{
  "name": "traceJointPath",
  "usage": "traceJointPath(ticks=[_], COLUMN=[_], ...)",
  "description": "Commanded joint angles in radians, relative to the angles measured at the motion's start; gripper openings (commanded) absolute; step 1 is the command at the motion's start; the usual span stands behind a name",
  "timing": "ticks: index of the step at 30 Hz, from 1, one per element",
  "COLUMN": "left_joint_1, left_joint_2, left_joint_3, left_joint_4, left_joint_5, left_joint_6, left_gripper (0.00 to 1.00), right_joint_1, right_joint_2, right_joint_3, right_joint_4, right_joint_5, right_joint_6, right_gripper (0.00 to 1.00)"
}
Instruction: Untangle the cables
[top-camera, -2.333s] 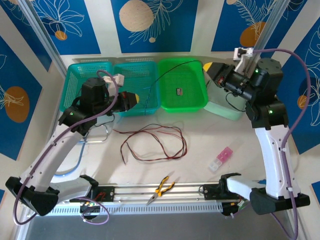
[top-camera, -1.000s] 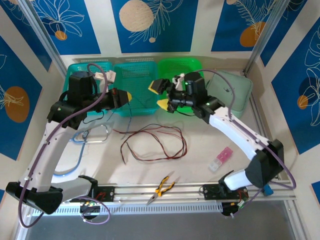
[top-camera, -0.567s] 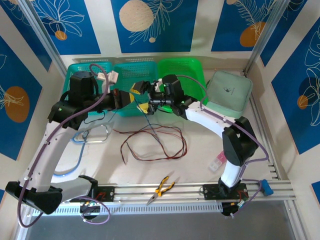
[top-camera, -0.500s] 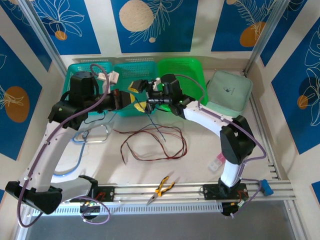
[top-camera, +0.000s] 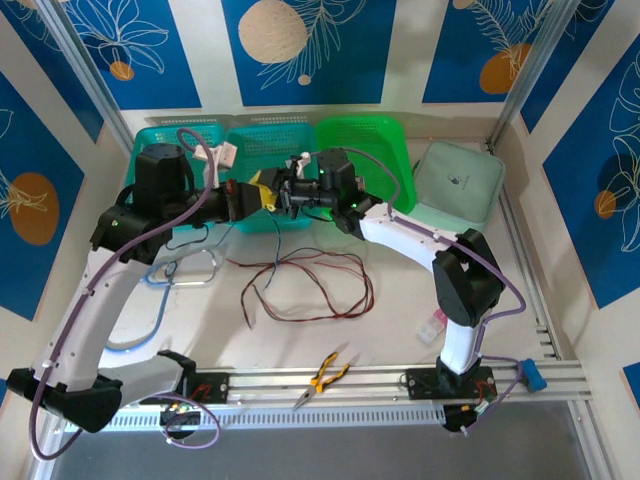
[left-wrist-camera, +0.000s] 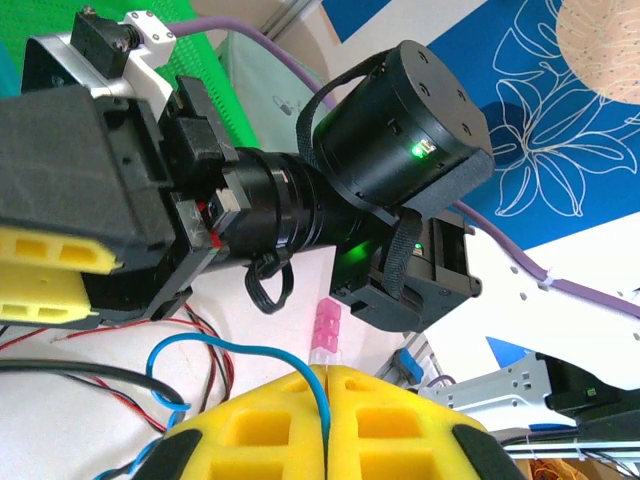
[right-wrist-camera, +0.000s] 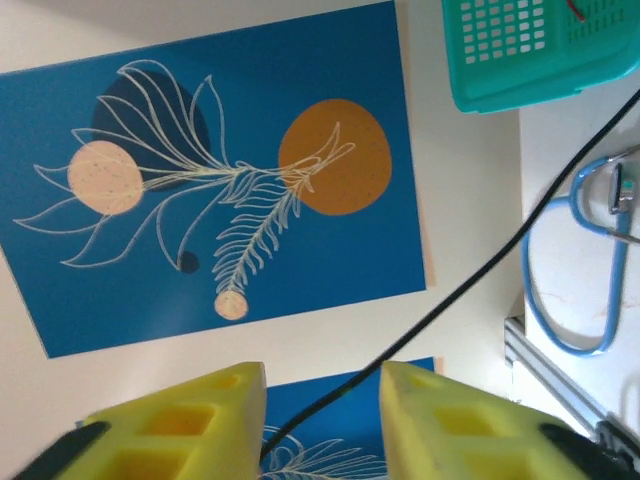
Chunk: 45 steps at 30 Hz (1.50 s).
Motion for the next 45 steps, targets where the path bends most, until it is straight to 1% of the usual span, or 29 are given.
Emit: traceJointPath(ticks=[1, 2, 4, 10, 17, 23, 29, 31, 33, 35, 38, 41, 43, 45], left_joint_1=[-0.005, -0.005, -0.005, -0.007, -0.013, -0.013, -0.015, -0.015, -0.015, -0.015, -0.015, -0.015, -0.015, -0.015], left_joint_2=[-0.013, -0.011, -0.007, 0.013, 0.01, 0.004, 0.007, 0.012, 0.018, 0.024, 0.018, 0.011, 0.007, 0.007], left_joint_3=[0.031, 0.033, 0.037, 0.038, 0.031, 0.029, -0.001, 0.004, 0.018, 0.03, 0.026, 0.011, 0.004, 0.005], left_joint_4=[-0.004, -0.003, -0.001, 0.027, 0.034, -0.006, 0.043, 0.035, 0.011, -0.011, -0.006, 0.007, 0.014, 0.014], left_joint_5=[0.006, 0.008, 0.01, 0.036, 0.039, 0.022, 0.049, 0.049, 0.043, 0.04, 0.039, 0.038, 0.041, 0.042], left_joint_6=[0.008, 0.007, 0.008, -0.004, -0.01, 0.024, -0.002, 0.007, 0.025, 0.038, 0.032, 0.022, 0.018, 0.016], left_gripper=[0.0, 0.0, 0.0, 0.0, 0.0, 0.0, 0.0, 0.0, 0.0, 0.0, 0.0, 0.0, 0.0, 0.0], right_joint_1=[-0.001, -0.001, 0.0, 0.033, 0.06, 0.072, 0.099, 0.11, 0.118, 0.12, 0.119, 0.122, 0.126, 0.126], right_joint_2=[-0.007, -0.016, -0.03, -0.039, -0.018, -0.031, 0.009, 0.022, 0.033, 0.042, 0.049, 0.066, 0.073, 0.068], right_joint_3=[0.022, 0.015, 0.0, -0.063, -0.051, -0.072, -0.074, -0.048, -0.027, -0.017, -0.015, -0.021, -0.014, -0.006], right_joint_4=[0.013, 0.003, -0.011, 0.046, 0.041, -0.002, 0.146, 0.15, 0.156, 0.173, 0.191, 0.259, 0.273, 0.247], right_joint_5=[-0.03, -0.03, -0.028, -0.051, -0.057, -0.04, -0.073, -0.084, -0.089, -0.091, -0.091, -0.092, -0.095, -0.092], right_joint_6=[0.005, 0.003, 0.0, 0.06, 0.075, 0.064, 0.146, 0.146, 0.147, 0.159, 0.175, 0.223, 0.227, 0.204], right_gripper=[0.57, 0.63, 0.69, 0.76, 0.77, 0.78, 0.79, 0.78, 0.77, 0.74, 0.68, 0.64, 0.56, 0.43])
